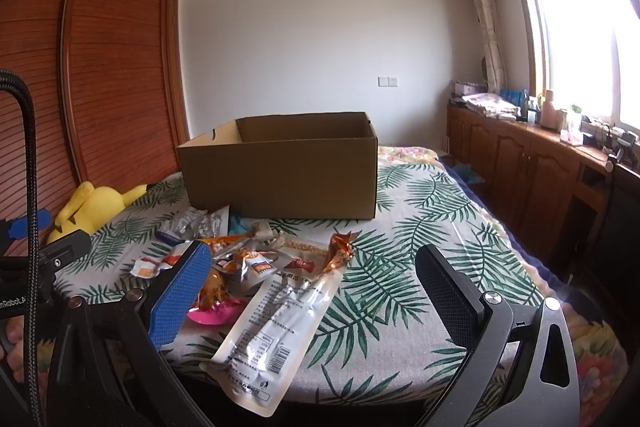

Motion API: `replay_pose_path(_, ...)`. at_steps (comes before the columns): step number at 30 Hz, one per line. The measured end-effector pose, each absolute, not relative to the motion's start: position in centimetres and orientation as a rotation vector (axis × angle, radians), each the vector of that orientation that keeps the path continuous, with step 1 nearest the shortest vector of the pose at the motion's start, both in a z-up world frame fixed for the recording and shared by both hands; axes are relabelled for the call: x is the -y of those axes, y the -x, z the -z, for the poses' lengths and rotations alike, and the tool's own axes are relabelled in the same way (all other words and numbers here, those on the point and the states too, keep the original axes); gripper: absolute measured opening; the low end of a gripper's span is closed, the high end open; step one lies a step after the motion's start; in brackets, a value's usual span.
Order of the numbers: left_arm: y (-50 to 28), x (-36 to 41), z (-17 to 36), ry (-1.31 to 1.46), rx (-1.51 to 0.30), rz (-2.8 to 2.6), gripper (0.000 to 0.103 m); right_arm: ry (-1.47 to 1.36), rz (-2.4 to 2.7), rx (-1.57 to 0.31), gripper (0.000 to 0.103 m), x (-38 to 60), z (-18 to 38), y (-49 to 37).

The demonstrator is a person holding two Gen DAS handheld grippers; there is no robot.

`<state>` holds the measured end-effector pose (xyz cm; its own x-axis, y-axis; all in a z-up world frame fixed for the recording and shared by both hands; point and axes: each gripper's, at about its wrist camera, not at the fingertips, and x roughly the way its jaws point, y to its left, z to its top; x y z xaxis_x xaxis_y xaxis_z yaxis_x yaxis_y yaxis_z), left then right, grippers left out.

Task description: Organize snacks

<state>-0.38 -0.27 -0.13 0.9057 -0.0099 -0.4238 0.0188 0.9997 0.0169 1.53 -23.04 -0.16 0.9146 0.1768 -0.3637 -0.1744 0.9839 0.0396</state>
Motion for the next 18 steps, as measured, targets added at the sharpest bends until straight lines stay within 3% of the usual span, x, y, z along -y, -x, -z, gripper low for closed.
replay_pose_path(18, -0.52, -0.37, 0.90, -0.018, -0.461, 0.013, 0.100, -0.001, -0.186, -0.401, 0.103, 22.73, 0.60, -1.81)
